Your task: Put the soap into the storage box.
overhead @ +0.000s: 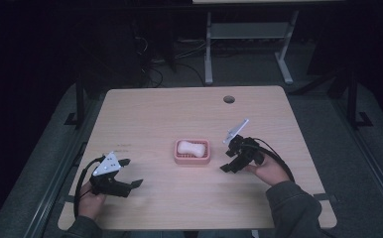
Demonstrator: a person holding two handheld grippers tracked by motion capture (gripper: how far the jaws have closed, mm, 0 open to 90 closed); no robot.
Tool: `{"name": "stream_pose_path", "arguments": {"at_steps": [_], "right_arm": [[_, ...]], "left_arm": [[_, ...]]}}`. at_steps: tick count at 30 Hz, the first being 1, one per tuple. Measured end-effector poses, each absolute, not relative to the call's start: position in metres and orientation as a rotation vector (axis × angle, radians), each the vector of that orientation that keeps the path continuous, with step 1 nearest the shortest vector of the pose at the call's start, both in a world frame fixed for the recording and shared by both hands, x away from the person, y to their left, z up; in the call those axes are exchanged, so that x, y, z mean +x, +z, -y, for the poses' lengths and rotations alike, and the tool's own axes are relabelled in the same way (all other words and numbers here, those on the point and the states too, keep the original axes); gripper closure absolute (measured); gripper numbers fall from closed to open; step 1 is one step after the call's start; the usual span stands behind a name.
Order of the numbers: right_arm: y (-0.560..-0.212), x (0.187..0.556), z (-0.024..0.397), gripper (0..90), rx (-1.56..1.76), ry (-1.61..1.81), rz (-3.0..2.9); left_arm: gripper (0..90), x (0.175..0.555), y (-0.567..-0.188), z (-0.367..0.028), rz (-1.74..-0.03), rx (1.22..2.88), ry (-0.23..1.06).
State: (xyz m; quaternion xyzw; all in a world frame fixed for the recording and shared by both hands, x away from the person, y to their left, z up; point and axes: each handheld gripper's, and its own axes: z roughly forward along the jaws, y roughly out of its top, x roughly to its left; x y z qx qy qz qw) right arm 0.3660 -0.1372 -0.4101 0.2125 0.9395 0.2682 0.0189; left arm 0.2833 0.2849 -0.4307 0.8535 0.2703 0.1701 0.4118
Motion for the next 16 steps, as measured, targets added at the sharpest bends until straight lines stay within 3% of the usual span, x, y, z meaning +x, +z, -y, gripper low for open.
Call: {"name": "stream_pose_path", "arguments": {"at_steps": [16], "right_arm": [[-0.416, 0.34, 0.156, 34.1, 0.697, 0.873, -2.879]], "left_arm": [[14.1, 0.283, -0.431, -0.284, -0.685, 2.152, 0.424]]}}
